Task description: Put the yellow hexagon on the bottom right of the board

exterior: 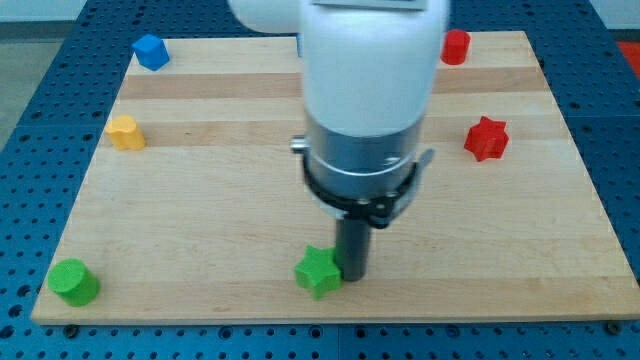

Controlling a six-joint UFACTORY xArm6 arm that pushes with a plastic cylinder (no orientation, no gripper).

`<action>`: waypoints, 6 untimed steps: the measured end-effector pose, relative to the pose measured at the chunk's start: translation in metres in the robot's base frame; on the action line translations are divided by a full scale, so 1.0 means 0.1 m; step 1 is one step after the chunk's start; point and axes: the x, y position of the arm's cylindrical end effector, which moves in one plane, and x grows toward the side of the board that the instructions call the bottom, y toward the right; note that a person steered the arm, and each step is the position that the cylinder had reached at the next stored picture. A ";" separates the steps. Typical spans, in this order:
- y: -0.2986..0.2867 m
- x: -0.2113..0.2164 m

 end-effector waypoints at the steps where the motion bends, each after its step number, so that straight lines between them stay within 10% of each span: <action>1: -0.22 0.01; 4: -0.27 -0.90; 6: -0.67 -2.31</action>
